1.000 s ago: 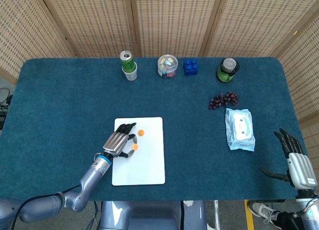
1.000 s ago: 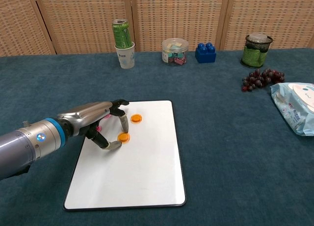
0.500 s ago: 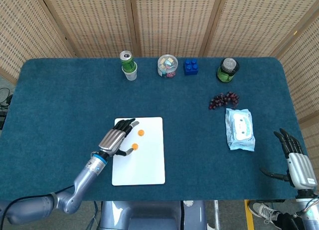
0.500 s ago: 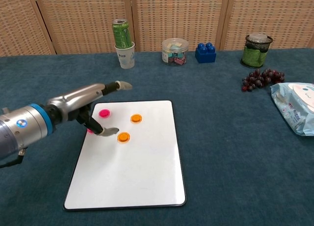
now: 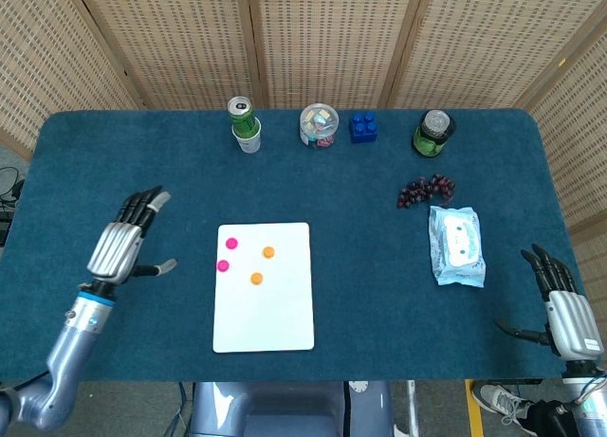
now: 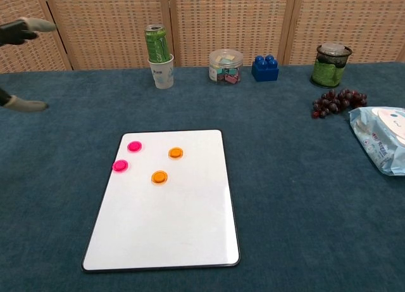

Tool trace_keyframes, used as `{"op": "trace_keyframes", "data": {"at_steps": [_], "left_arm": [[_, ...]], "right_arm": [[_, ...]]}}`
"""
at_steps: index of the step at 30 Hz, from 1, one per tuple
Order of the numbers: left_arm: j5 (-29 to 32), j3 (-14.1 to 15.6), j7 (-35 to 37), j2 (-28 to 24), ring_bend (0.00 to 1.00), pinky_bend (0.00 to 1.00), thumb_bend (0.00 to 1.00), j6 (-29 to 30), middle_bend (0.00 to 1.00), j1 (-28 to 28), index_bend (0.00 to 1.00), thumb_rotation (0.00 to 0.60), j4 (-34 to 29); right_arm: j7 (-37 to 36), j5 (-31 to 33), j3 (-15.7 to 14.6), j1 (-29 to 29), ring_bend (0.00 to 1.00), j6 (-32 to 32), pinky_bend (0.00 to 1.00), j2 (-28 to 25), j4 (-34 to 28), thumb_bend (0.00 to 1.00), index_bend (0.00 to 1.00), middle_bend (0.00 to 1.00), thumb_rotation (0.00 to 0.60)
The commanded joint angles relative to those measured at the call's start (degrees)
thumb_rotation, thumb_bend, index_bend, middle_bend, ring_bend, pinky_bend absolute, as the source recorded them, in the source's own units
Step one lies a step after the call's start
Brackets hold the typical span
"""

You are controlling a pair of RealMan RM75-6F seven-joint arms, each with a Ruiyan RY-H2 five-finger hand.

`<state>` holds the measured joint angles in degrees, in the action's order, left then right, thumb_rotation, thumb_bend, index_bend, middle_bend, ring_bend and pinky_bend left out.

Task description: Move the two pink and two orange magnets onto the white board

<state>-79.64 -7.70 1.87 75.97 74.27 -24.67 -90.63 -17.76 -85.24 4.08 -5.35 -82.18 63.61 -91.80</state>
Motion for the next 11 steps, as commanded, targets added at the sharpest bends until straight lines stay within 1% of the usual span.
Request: {"op": "trace_keyframes", "data": {"at_steps": [1, 6, 11], "left_arm": [[-0.3, 2.3, 0.4, -1.8, 0.0, 0.0, 0.0, 6.6, 0.0, 5.9, 0.0, 0.6, 3.0], [1.9, 4.4, -0.7, -1.3, 0.0, 0.0, 0.0, 13.0, 0.0, 12.8, 0.0, 0.6, 5.9], [2.5, 5.1, -1.5, -1.3, 0.0, 0.0, 0.0, 16.0, 0.0, 16.4, 0.0, 0.6, 6.7]], "right_arm": [[0.4, 0.0, 0.0, 0.0, 0.0, -0.1, 0.0, 0.1, -0.1, 0.05, 0.0, 0.0, 0.6], [1.2, 0.1, 0.2, 0.2, 0.0, -0.6, 0.0, 0.3, -0.1, 0.05, 0.0, 0.0, 0.6], [1.9, 0.1, 0.3, 0.3, 0.0, -1.1, 0.0, 0.6, 0.0, 0.05, 0.0, 0.0, 0.6]]}}
